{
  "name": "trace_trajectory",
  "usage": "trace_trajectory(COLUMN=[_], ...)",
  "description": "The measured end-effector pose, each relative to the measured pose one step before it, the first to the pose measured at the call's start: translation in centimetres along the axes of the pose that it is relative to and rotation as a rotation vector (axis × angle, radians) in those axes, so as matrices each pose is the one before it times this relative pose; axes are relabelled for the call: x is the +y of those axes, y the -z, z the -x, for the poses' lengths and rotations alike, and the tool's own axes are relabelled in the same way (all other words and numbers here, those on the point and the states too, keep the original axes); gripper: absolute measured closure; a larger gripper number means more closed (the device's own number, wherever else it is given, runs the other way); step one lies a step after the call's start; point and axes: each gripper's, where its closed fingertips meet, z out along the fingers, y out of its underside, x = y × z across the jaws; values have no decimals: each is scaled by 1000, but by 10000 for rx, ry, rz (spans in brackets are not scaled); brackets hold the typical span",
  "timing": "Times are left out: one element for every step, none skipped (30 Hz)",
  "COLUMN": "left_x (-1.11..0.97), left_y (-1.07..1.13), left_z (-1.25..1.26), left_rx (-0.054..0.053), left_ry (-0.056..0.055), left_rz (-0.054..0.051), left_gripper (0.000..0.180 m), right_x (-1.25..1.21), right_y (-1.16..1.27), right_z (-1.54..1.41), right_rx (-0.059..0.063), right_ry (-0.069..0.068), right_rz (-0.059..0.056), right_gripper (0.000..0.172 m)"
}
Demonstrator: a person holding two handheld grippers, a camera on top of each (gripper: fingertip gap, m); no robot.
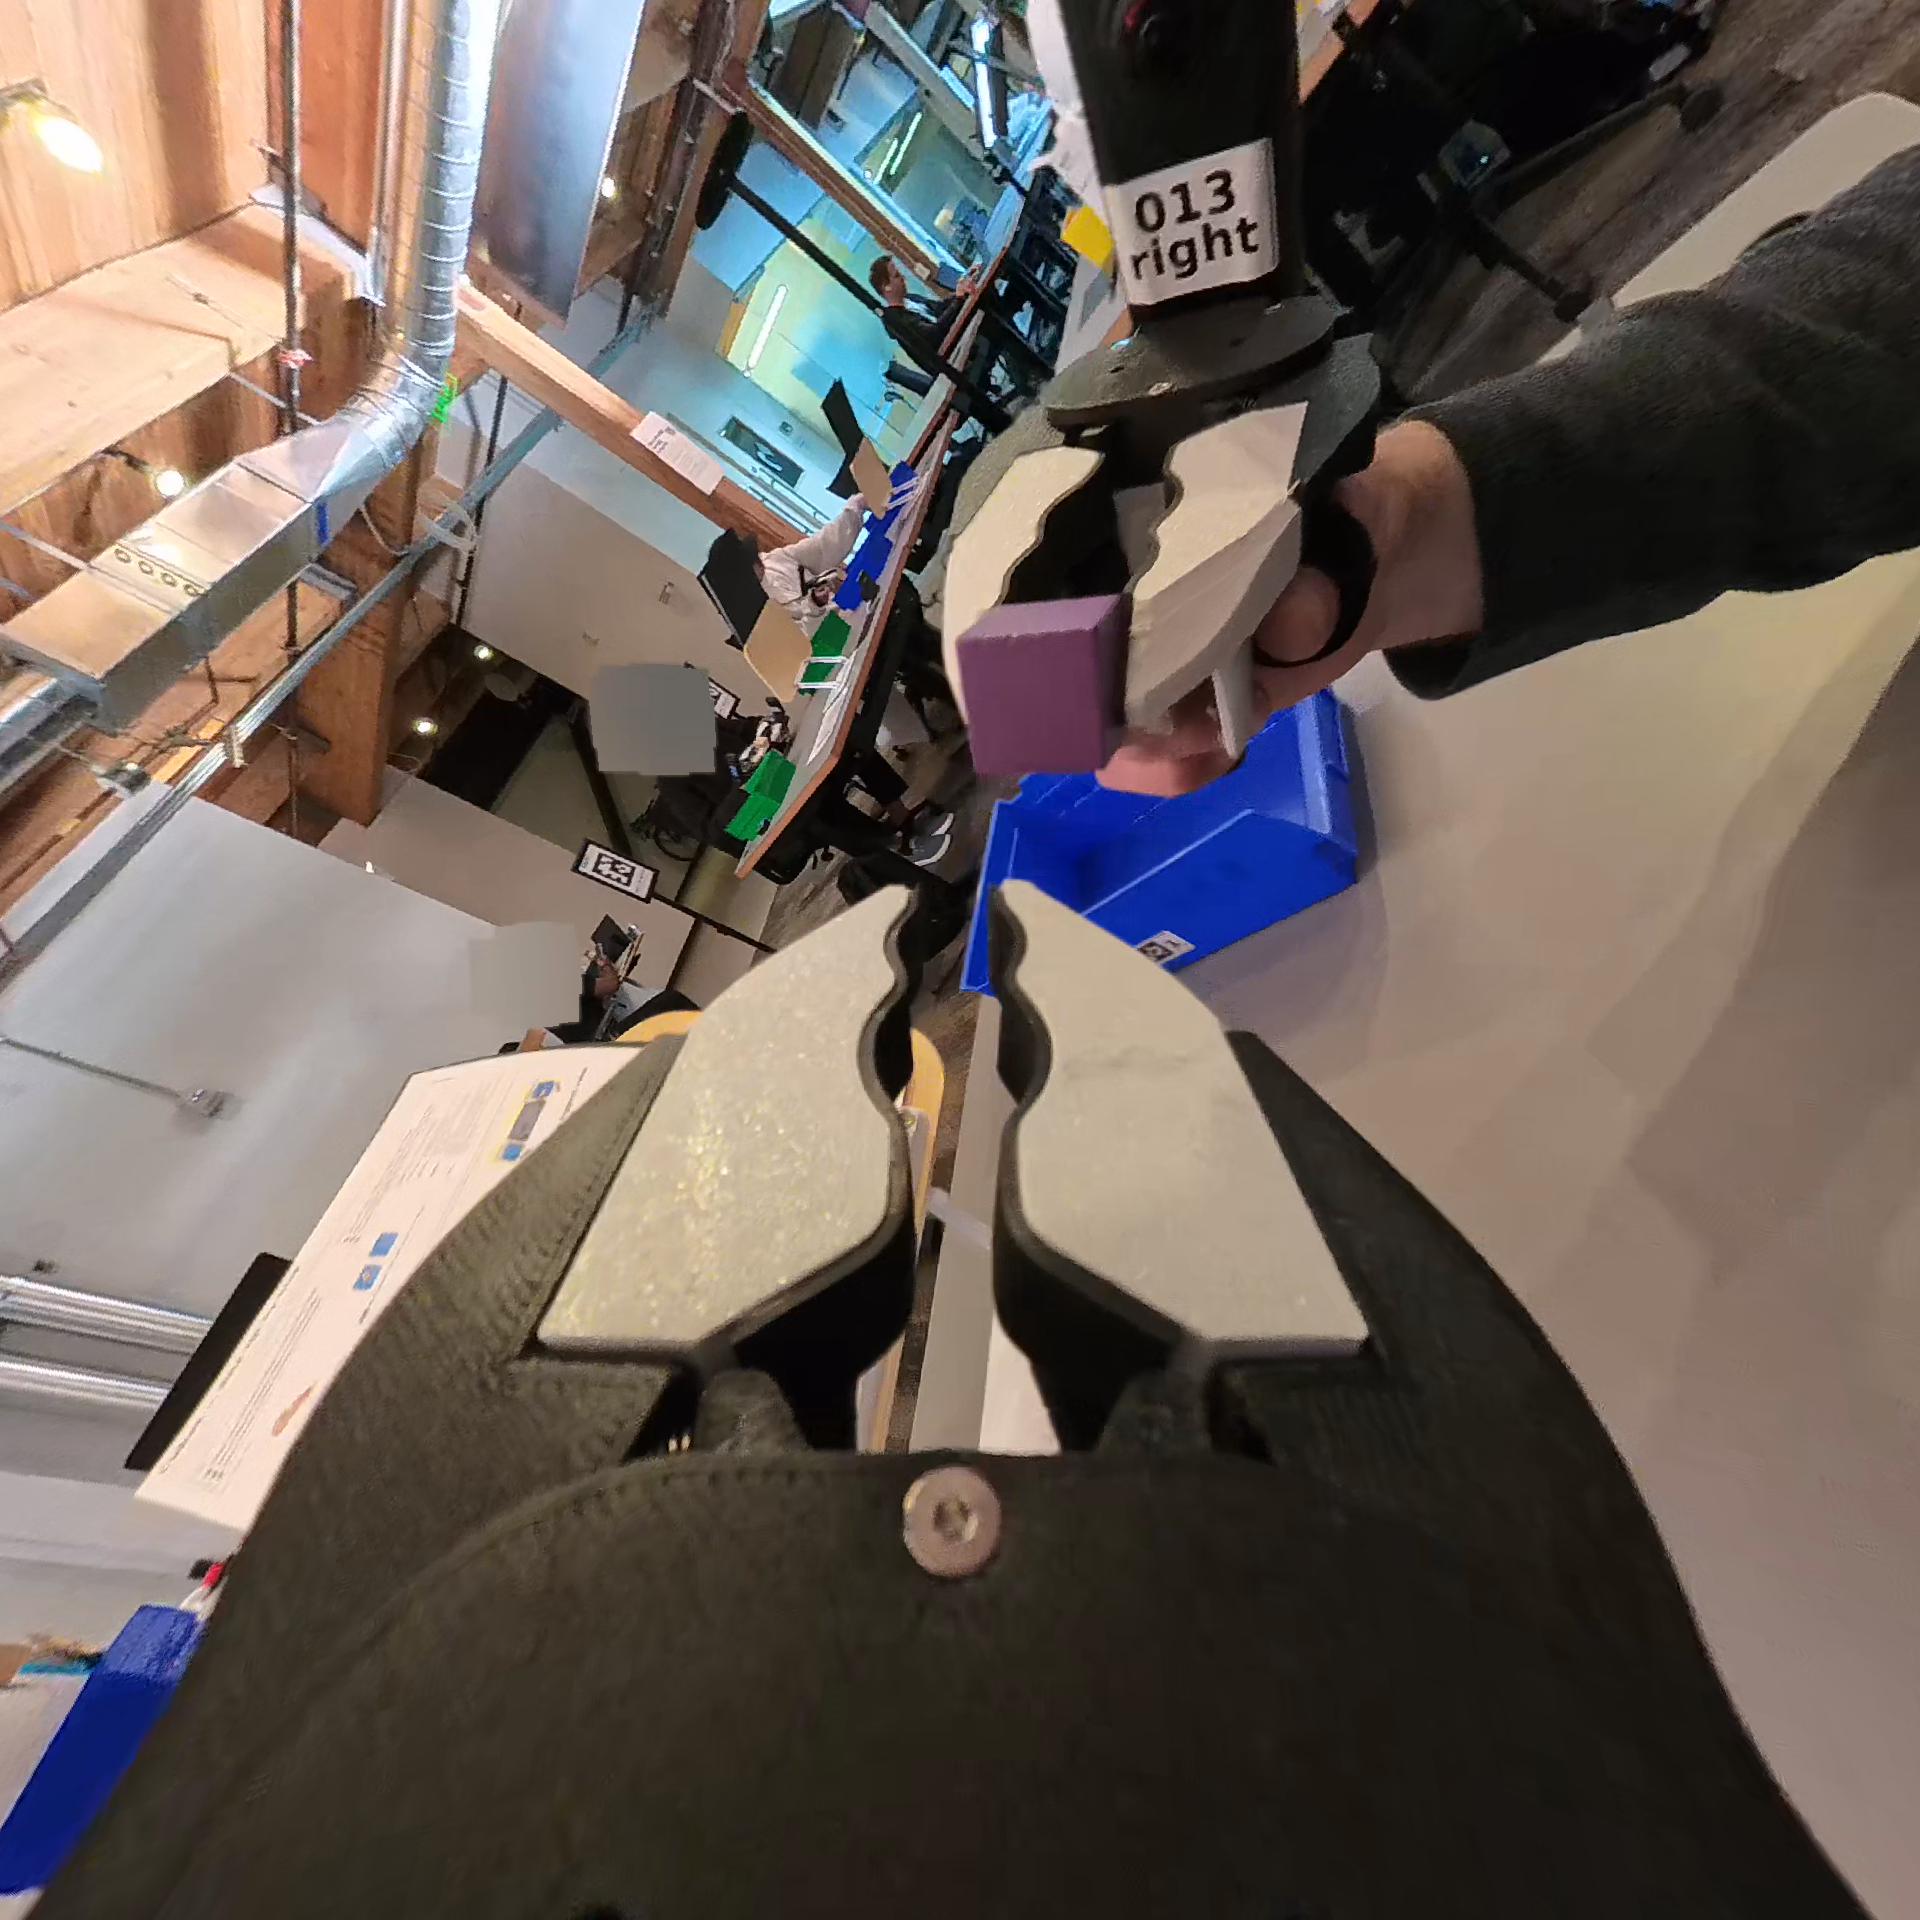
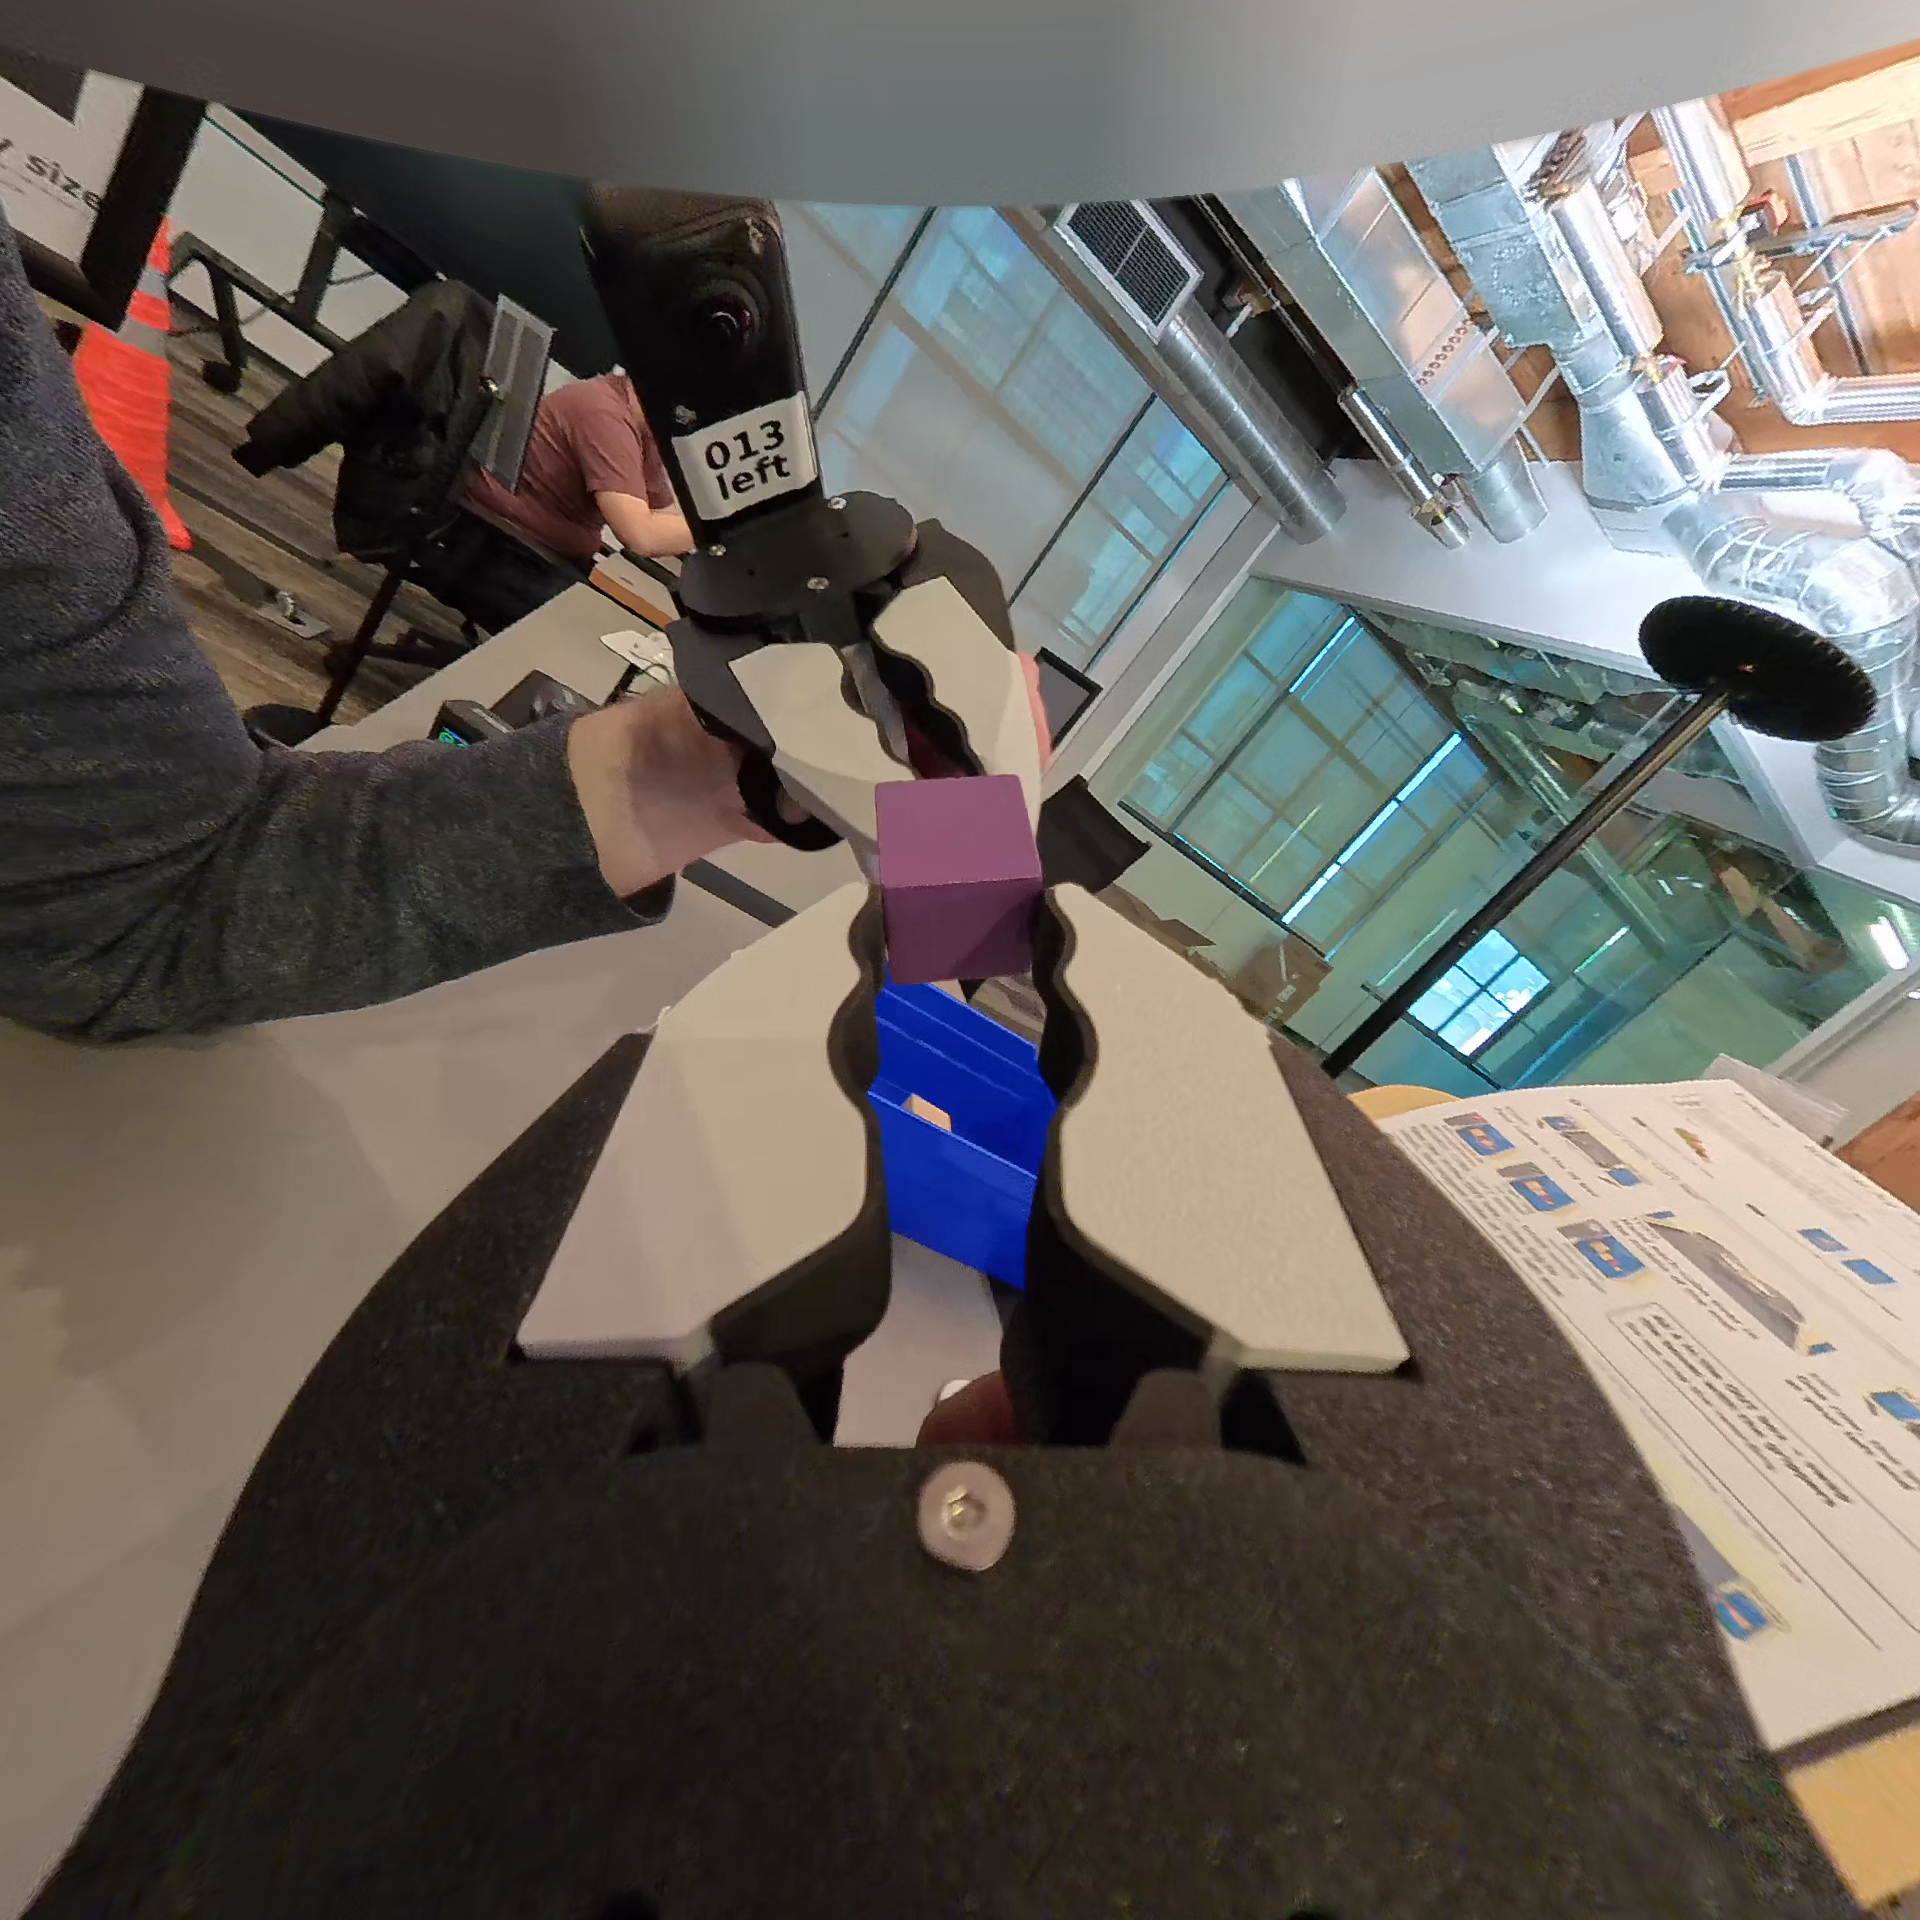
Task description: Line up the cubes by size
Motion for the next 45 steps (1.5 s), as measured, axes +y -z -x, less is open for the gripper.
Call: trace_trajectory(left_x=[71,141,212,278,314,313,329,313,289,223,182,139,78,14,-38,-59,-53,-16,-12,1,8,36,24,6,-11,20,25,38,46,63,88,102,122,102,54,10,-4,25,64,102,131,155,147,101,51], left_y=[227,211,173,131,101,102,88,94,124,130,162,176,200,240,243,236,249,231,209,207,195,193,186,165,139,132,113,105,83,64,54,52,45,41,27,37,10,12,-15,-25,-27,-23,-19,-12,-4], left_z=[297,327,342,285,213,215,221,185,166,145,127,168,194,182,139,130,168,177,169,117,126,160,137,100,72,102,122,86,84,76,75,68,79,56,26,-6,-14,-11,23,10,-3,26,43,25,17], left_rx=[-128,-156,-163,-121,-88,-98,-107,-71,-67,-51,-32,-61,-67,-58,-38,-39,-64,-77,-56,-32,-40,-55,-41,-15,-1,-34,-45,-27,-27,-26,-25,-32,-42,-35,-16,2,13,9,-16,0,3,-11,-14,-9,-2], left_ry=[-10,-33,-26,-6,-19,-55,-65,-31,-29,-37,-27,-25,-17,-6,4,-3,-19,-10,10,10,2,3,12,21,22,-2,-2,10,4,-2,1,-13,-29,-27,-20,-13,-3,-6,-11,-1,-16,-20,-3,0,-1], left_rz=[-2,31,70,114,121,135,148,148,125,92,83,68,46,9,-20,-31,-17,2,-3,-11,-8,-4,-13,-30,-30,-12,0,2,2,14,31,44,63,61,37,9,-5,10,27,40,56,66,58,33,8], left_gripper=[174,180,180,180,180,180,180,180,180,180,180,180,180,180,180,180,180,180,180,180,180,180,180,180,180,180,180,180,180,180,180,180,180,180,180,180,180,180,180,180,180,180,180,180,180], right_x=[-24,-22,85,175,199,224,302,385,456,556,565,572,612,673,702,685,648,635,690,734,690,700,851,1012,1133,1137,1027,960,929,863,886,876,800,703,594,514,516,570,548,546,533,490,462,402,341], right_y=[305,356,388,408,456,487,506,537,579,599,593,581,539,514,470,424,397,340,270,240,199,192,188,163,81,8,-60,-77,-106,-167,-231,-251,-269,-289,-291,-277,-304,-352,-348,-357,-344,-324,-292,-289,-280], right_z=[-331,-393,-483,-508,-511,-622,-668,-690,-724,-769,-776,-745,-747,-827,-769,-652,-647,-603,-502,-451,-373,-255,-225,-260,-134,-29,13,-29,-21,24,-9,-90,-82,-56,-76,-132,-83,-14,44,68,45,52,62,29,39], right_rx=[95,105,139,128,141,219,235,239,253,275,270,232,248,312,268,212,235,208,167,181,139,73,71,129,49,-39,-86,-63,-105,-160,-163,-96,-115,-164,-129,-81,-113,-170,-186,-217,-213,-198,-208,-175,-162], right_ry=[25,19,12,25,74,131,163,198,213,212,185,114,99,106,83,80,80,74,86,109,79,52,52,89,37,-62,-98,-38,-65,-75,-56,32,45,-30,6,73,68,69,112,61,38,77,42,-1,21], right_rz=[31,22,83,135,156,175,257,322,352,380,348,308,294,317,320,299,280,286,308,326,310,304,364,387,390,342,252,225,239,224,253,275,253,229,189,169,196,237,222,215,204,167,161,130,94], right_gripper=[145,145,145,145,145,146,146,145,145,145,145,145,145,145,145,145,145,145,145,145,145,145,145,145,145,145,145,145,145,145,145,145,145,146,146,145,145,145,145,145,145,145,145,145,145])
